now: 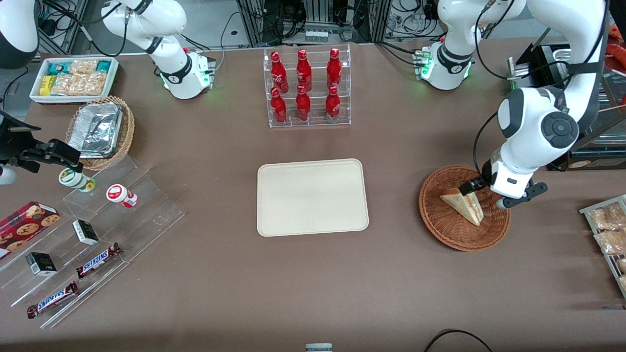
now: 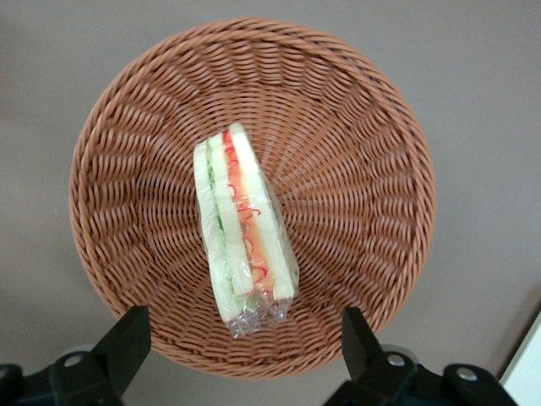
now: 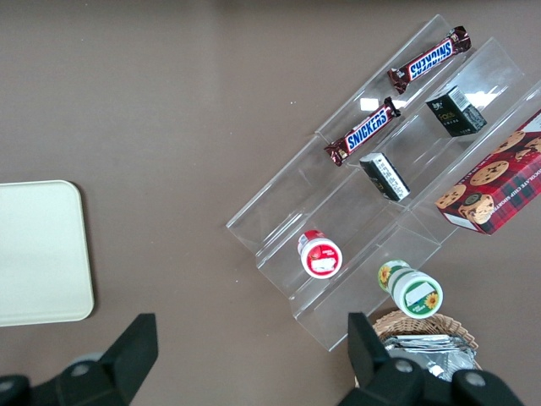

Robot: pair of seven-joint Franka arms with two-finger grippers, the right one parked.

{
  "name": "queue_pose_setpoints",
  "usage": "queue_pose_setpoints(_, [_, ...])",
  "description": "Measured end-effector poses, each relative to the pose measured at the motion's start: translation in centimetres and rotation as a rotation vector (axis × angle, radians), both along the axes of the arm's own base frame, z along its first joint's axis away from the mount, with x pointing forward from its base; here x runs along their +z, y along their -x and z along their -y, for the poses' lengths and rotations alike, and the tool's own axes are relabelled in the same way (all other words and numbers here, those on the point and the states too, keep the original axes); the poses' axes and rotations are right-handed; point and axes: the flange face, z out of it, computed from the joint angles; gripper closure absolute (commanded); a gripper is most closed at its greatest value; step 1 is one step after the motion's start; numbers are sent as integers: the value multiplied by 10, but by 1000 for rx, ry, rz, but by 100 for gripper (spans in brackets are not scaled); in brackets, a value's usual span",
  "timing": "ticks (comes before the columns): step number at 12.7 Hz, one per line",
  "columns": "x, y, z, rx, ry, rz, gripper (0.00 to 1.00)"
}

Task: Place sandwich from basket to tray
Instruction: 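Lower the open left gripper onto the sandwich in the basket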

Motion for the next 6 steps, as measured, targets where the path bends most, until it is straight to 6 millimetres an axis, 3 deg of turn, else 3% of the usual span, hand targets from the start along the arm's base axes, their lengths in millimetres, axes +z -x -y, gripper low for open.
queue_pose_setpoints(4, [-7,-2,0,275,4,20,0])
queue_pose_setpoints(6, [-16,-3,0,316,5,16,0])
